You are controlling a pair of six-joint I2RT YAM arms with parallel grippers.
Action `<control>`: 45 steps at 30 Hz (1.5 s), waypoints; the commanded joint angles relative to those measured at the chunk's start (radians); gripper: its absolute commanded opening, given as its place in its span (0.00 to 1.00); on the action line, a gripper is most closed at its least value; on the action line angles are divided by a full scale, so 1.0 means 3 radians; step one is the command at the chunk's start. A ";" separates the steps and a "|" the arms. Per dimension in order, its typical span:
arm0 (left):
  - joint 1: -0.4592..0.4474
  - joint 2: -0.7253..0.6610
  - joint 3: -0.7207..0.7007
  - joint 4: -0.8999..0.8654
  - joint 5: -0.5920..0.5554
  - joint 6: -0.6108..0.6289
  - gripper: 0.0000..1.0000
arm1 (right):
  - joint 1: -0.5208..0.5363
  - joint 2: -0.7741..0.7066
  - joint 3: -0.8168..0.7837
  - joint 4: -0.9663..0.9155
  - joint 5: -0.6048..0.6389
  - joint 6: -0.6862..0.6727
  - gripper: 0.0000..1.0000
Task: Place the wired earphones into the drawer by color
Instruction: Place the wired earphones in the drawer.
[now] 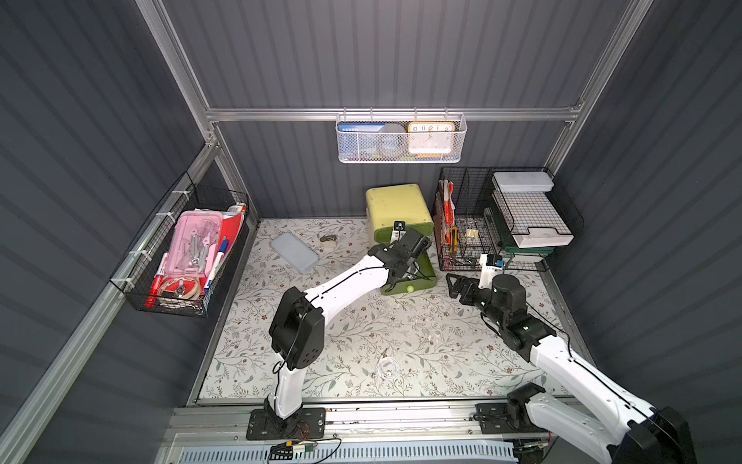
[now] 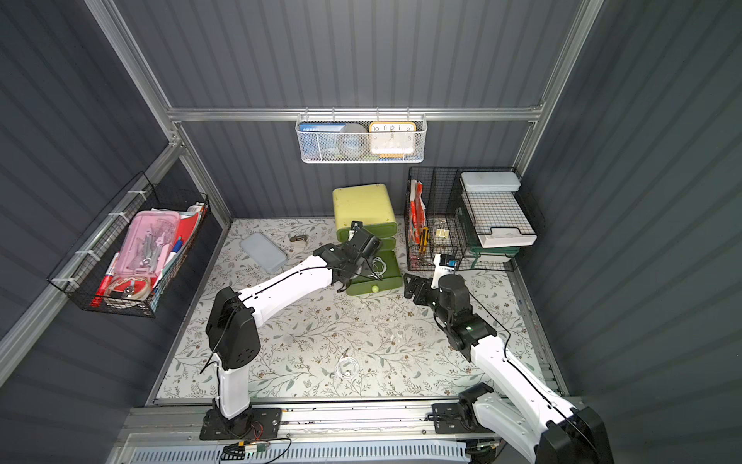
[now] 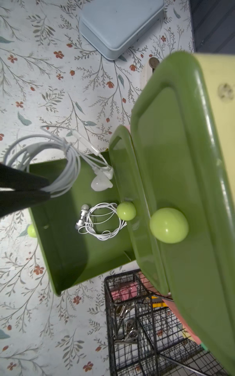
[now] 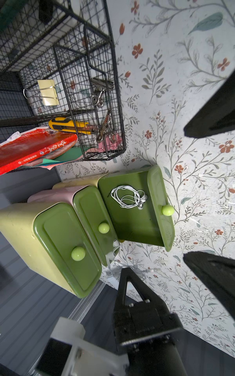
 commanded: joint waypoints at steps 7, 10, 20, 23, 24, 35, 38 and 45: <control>0.0119 0.0245 -0.0069 0.0560 0.0238 0.0323 0.00 | -0.0010 -0.0021 -0.0051 -0.0020 0.0067 -0.0017 0.91; 0.0140 0.0309 -0.0136 0.0699 0.0294 0.0348 0.00 | -0.0010 -0.0025 -0.0052 -0.0019 0.0067 -0.0014 0.91; 0.0156 0.0487 -0.0335 0.0934 0.0484 0.0319 0.00 | -0.0010 -0.0026 -0.0056 -0.0015 0.0073 -0.0017 0.91; 0.0156 0.0467 -0.0402 0.0961 0.0505 0.0288 0.00 | -0.0010 -0.0026 -0.0053 -0.0013 0.0067 -0.0014 0.91; 0.0158 0.0450 -0.0421 0.0961 0.0506 0.0272 0.02 | -0.0010 -0.0024 -0.0059 -0.0011 0.0067 -0.0016 0.91; 0.0151 0.0017 -0.0607 0.0993 0.0431 0.0157 0.35 | -0.0010 -0.0034 -0.0073 0.0005 0.0066 -0.0023 0.91; 0.0138 -0.0102 -0.0623 0.0977 0.0433 0.0145 0.38 | -0.0010 -0.0027 -0.0073 0.0010 0.0057 -0.0025 0.91; 0.0069 -0.0509 -0.0911 0.1036 0.0429 0.0018 0.57 | -0.0010 0.0017 -0.0073 0.0033 -0.0040 -0.0049 0.93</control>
